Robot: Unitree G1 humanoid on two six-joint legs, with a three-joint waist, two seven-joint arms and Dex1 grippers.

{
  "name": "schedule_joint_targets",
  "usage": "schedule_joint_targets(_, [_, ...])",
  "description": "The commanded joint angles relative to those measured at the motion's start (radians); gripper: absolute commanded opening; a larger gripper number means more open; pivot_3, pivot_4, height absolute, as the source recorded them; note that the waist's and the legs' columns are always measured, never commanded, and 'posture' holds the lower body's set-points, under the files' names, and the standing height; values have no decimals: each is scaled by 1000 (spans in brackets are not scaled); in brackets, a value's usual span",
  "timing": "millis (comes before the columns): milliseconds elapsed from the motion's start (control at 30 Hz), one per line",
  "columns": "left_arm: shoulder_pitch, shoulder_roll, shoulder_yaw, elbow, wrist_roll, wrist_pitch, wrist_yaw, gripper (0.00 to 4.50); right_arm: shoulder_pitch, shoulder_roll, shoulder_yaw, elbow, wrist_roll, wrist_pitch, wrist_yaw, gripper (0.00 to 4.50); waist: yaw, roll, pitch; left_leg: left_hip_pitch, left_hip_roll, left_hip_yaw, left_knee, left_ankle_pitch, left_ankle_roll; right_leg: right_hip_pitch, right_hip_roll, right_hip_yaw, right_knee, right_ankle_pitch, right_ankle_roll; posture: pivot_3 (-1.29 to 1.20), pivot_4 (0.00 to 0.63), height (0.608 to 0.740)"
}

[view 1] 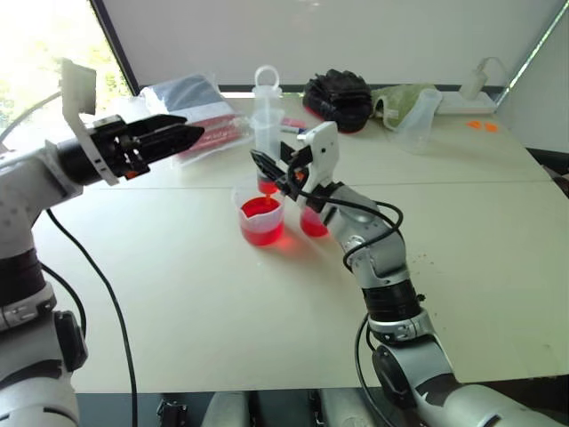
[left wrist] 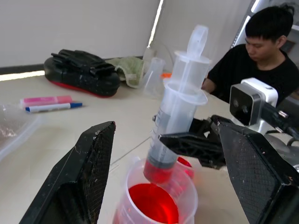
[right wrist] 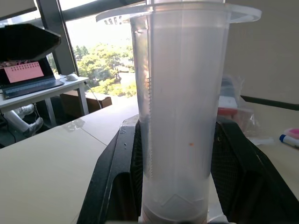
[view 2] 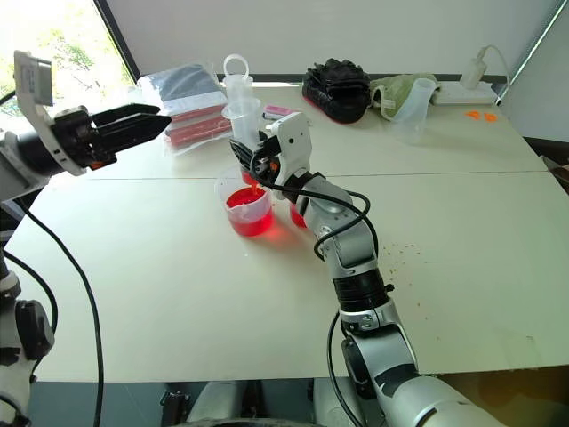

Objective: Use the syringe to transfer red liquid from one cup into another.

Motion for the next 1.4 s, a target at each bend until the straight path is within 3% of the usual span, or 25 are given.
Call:
schedule_joint_targets(33, [19,11,41,-53,-47,-6,18,3622,-40,4,-15,-22,22,-23,4,1376,1,0,0,0,0,0,0,0,0,0,0,0,0,0,0,0,150,711])
schedule_joint_targets(567, [2,-39,-37,-26,-41,-83,57,3622,-63,-33,-42,-116,100,73,21,1376,1,0,0,0,0,0,0,0,0,0,0,0,0,0,0,0,150,711])
schedule_joint_targets(1000, [-81,-71,-147,75,18,-164,-8,3622,-118,-181,-180,-229,168,189,-40,1376,3,0,0,0,0,0,0,0,0,0,0,0,-1,0,0,0,150,711])
schedule_joint_targets(1200, [-148,-105,-198,140,59,-210,-39,3622,-28,-261,-218,-294,167,229,-63,1376,10,0,0,0,0,0,0,0,0,0,0,0,-1,0,0,0,150,711])
schedule_joint_targets(1400, [-322,-201,-253,258,128,-265,-10,3622,55,-259,-185,-316,142,210,-82,1376,24,0,0,-1,0,2,0,0,1,0,0,1,-2,0,0,0,150,711])
